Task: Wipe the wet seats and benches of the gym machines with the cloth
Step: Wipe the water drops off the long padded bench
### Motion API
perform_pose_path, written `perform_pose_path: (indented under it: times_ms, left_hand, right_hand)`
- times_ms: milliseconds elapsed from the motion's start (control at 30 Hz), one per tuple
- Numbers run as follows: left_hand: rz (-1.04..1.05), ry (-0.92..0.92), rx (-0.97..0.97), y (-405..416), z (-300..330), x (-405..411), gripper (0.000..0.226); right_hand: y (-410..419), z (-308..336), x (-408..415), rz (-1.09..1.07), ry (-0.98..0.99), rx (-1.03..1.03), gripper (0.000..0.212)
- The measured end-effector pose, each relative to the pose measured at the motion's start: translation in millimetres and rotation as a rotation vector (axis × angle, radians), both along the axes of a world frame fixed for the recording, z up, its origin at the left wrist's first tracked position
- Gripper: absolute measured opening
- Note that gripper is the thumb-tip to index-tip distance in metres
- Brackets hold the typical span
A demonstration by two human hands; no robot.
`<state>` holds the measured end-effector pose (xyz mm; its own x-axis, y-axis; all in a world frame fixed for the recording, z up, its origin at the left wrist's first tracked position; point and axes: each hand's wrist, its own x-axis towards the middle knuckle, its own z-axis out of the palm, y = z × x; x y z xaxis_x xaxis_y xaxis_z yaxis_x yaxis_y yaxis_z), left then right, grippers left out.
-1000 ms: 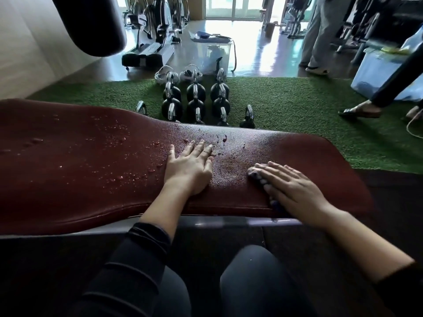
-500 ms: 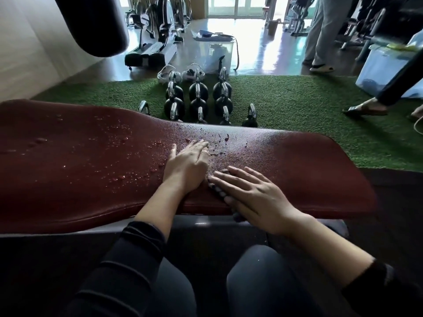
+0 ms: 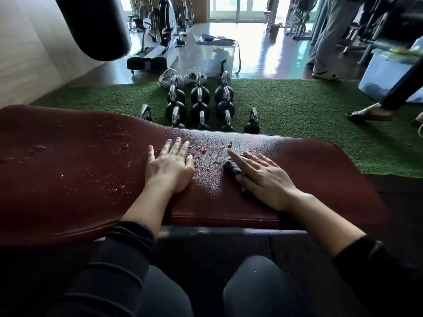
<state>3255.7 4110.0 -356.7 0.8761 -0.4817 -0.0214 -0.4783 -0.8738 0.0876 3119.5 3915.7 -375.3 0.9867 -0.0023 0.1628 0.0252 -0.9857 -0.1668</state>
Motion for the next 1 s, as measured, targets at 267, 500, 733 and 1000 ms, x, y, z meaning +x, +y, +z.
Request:
perform_pose_path:
  times_ms: [267, 500, 733, 1000]
  left_hand:
    - [-0.001, -0.019, -0.026, 0.3, -4.8, 1.4, 0.055]
    - [0.003, -0.023, -0.047, 0.1, -5.0, 1.0, 0.055]
    - [-0.009, -0.023, -0.048, 1.3, -4.1, 1.8, 0.055]
    - [-0.01, -0.023, -0.058, 0.1, -4.6, 1.6, 0.056]
  right_hand:
    - [25.4, -2.3, 24.4, -0.053, 0.004, -0.075, 0.068]
    - [28.3, 4.0, 95.3, -0.092, 0.089, -0.068, 0.05]
    - [-24.1, 9.3, 132.9, -0.209, 0.14, 0.003, 0.047]
    - [9.8, 4.8, 67.1, -0.21, 0.161, -0.04, 0.051]
